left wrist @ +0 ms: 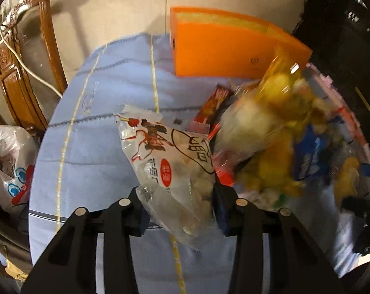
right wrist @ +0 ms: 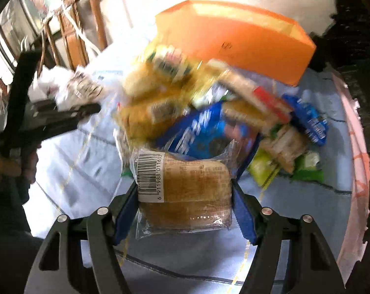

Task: Organize snacks
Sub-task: 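Grasp white bun bag with left tool while right tool grasps barcoded bread pack, then lower white bun bag into box with left tool while right tool drops bread pack in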

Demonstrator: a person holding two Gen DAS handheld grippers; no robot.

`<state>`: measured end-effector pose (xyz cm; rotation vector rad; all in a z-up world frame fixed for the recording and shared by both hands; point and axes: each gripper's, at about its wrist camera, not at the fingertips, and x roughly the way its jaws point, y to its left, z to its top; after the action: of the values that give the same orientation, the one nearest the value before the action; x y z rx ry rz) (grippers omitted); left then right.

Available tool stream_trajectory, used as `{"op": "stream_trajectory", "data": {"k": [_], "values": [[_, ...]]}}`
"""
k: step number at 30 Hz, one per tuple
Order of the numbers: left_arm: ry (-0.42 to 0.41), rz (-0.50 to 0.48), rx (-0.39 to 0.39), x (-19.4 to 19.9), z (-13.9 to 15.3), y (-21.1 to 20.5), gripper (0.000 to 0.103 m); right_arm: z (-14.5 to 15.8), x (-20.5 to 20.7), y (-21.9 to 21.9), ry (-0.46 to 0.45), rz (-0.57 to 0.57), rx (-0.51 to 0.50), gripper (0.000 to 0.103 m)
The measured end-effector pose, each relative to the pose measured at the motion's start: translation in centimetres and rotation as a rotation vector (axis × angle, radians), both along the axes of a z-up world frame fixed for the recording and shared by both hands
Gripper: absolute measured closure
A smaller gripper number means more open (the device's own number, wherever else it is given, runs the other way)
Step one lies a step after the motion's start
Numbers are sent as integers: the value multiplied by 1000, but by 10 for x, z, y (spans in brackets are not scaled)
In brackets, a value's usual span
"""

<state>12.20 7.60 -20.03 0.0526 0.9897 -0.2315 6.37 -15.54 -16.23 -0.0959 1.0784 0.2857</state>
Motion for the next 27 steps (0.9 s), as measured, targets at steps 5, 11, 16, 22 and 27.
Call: {"op": "stream_trajectory", "data": {"k": [5, 11, 16, 22, 27], "values": [[-65, -30, -34, -12, 48, -20, 63, 39, 10, -23, -69, -68, 48, 32], [-136, -74, -66, -21, 96, -49, 63, 79, 22, -32, -152, -135, 75, 32], [-162, -78, -82, -20, 122, -63, 63, 101, 29, -46, -210, -179, 83, 32], [-203, -89, -96, -19, 147, -78, 63, 130, 41, -56, -270, -198, 83, 32], [-243, -94, -114, -7, 169, -89, 63, 146, 53, -58, -307, -208, 83, 32]]}}
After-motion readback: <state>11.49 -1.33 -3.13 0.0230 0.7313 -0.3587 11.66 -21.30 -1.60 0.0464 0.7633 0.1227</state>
